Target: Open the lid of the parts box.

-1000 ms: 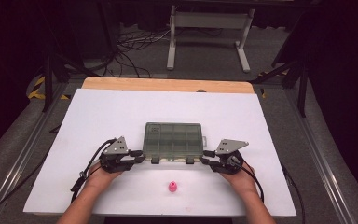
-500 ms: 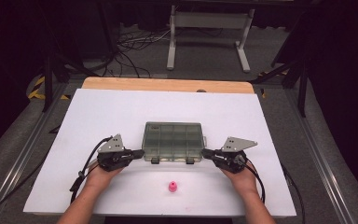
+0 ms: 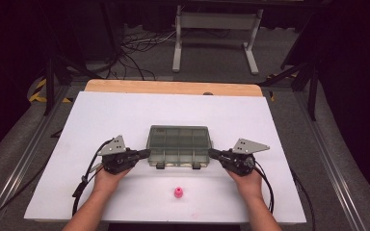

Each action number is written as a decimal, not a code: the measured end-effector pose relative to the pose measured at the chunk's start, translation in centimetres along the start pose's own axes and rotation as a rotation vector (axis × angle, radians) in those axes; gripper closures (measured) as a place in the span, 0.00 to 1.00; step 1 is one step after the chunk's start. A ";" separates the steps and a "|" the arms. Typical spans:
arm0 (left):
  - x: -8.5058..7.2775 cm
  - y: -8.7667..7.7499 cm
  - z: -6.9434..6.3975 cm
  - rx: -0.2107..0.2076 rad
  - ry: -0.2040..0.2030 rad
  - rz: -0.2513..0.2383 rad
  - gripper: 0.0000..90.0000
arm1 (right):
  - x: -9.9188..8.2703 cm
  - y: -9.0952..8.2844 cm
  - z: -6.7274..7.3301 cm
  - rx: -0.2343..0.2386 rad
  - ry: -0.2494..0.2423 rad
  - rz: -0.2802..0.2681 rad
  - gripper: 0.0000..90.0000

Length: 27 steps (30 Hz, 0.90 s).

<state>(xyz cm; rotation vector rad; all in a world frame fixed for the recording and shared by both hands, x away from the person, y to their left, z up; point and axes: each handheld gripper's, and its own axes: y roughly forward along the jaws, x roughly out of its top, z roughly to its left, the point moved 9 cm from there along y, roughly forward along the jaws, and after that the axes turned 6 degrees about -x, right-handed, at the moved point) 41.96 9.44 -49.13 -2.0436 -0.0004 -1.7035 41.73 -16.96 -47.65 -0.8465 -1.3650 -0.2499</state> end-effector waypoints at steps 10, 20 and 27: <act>0.2 -0.1 0.0 0.009 -0.003 -0.017 0.99 | 0.0 0.0 0.0 -0.005 -0.004 0.005 0.96; 0.4 0.0 -0.1 0.007 -0.010 -0.031 0.97 | -0.4 0.4 -0.4 -0.038 -0.011 0.092 0.40; 0.4 0.1 -0.1 0.000 -0.003 -0.028 0.97 | 0.8 1.2 -1.0 -0.089 -0.061 0.102 0.22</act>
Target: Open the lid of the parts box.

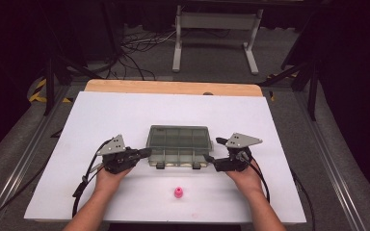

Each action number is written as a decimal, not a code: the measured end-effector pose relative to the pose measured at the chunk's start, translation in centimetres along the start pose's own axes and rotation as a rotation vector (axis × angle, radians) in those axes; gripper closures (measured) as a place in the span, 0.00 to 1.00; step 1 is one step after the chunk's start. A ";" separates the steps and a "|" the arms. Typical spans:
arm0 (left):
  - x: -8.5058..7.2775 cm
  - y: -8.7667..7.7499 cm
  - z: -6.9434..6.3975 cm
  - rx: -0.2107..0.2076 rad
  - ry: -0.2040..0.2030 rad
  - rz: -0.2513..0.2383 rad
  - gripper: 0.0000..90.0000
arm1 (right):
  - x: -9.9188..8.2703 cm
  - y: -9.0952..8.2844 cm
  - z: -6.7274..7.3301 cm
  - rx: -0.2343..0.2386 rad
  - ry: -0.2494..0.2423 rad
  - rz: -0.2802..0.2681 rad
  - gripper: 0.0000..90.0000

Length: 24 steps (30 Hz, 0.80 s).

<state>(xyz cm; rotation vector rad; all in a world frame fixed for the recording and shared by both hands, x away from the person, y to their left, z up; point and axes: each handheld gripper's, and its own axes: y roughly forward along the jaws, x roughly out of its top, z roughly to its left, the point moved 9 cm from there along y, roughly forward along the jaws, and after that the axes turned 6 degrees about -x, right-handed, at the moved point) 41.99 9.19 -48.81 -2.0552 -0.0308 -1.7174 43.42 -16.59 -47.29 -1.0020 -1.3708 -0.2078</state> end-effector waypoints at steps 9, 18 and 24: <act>0.0 0.0 -0.1 -0.002 0.002 0.000 0.96 | 1.0 0.9 0.2 0.001 -0.084 0.048 0.19; 0.0 0.0 -0.1 -0.005 0.003 0.000 0.95 | 1.8 1.3 0.3 0.000 -0.116 0.063 0.19; 0.1 0.0 -0.2 -0.006 0.010 0.005 0.94 | 2.2 1.3 0.2 -0.005 -0.133 0.066 0.19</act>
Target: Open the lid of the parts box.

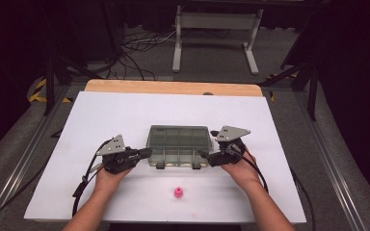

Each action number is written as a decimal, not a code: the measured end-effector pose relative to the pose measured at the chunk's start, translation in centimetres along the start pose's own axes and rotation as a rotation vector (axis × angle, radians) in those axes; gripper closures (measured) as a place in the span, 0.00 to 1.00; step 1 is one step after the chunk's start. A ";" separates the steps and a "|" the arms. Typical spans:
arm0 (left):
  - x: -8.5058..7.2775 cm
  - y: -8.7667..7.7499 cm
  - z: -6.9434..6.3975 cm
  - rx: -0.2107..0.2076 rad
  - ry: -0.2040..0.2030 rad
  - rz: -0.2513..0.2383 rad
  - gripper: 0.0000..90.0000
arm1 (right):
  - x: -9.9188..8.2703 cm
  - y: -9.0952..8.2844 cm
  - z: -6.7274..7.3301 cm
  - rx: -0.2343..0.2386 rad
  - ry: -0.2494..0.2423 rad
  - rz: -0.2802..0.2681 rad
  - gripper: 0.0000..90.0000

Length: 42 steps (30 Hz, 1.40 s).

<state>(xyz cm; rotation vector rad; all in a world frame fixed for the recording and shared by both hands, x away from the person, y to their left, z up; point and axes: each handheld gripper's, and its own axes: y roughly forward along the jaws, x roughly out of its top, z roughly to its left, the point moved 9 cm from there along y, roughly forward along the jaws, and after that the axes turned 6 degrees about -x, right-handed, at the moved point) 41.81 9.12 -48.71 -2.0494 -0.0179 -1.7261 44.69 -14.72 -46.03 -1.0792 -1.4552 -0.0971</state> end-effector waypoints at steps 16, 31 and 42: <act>0.2 -0.8 -0.6 -0.006 0.013 0.029 0.53 | 1.7 -0.4 -0.9 0.007 0.019 -0.024 0.23; -0.2 -3.5 -0.6 0.074 -0.010 0.044 0.10 | 3.6 -0.5 -2.6 0.014 0.051 -0.050 0.30; 0.0 -4.8 -0.5 0.123 -0.012 -0.023 0.01 | 4.8 -0.1 -4.2 0.026 0.079 -0.064 0.42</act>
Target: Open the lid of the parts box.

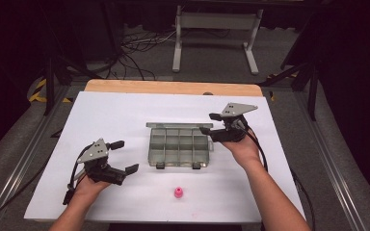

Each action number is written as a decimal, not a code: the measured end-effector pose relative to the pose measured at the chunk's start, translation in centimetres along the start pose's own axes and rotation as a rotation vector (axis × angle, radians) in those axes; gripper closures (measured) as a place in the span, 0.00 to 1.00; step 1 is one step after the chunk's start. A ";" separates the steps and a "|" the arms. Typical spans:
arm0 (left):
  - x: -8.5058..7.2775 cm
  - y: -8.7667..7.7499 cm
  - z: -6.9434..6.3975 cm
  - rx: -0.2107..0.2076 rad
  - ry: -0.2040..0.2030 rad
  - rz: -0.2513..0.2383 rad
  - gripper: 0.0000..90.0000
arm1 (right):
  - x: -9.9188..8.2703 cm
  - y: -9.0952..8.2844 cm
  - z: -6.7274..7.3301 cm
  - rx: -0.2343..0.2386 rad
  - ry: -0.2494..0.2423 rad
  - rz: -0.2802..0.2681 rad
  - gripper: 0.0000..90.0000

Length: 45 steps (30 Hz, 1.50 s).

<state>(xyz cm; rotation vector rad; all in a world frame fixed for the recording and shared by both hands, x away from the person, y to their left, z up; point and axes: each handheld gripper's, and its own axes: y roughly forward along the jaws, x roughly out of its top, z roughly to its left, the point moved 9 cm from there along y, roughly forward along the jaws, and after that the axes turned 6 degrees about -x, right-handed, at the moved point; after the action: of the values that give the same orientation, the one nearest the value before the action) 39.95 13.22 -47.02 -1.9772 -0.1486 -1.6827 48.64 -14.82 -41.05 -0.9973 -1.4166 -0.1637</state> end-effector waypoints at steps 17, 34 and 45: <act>0.2 -0.6 0.9 0.054 0.021 -0.044 0.01 | 1.1 1.6 -1.8 -0.008 0.036 -0.025 0.51; 0.0 -0.6 0.9 0.049 0.014 -0.036 0.00 | 1.1 3.6 -3.8 -0.036 0.083 -0.025 0.55; 0.0 -0.8 1.0 0.047 0.008 -0.050 0.00 | 0.7 4.9 -4.6 -0.026 0.113 -0.025 0.62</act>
<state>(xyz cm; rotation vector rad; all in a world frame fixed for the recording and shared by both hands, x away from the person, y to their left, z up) 40.53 14.36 -46.81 -1.9468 -0.2347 -1.7028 55.34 -14.56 -42.09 -0.9772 -1.3267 -0.2536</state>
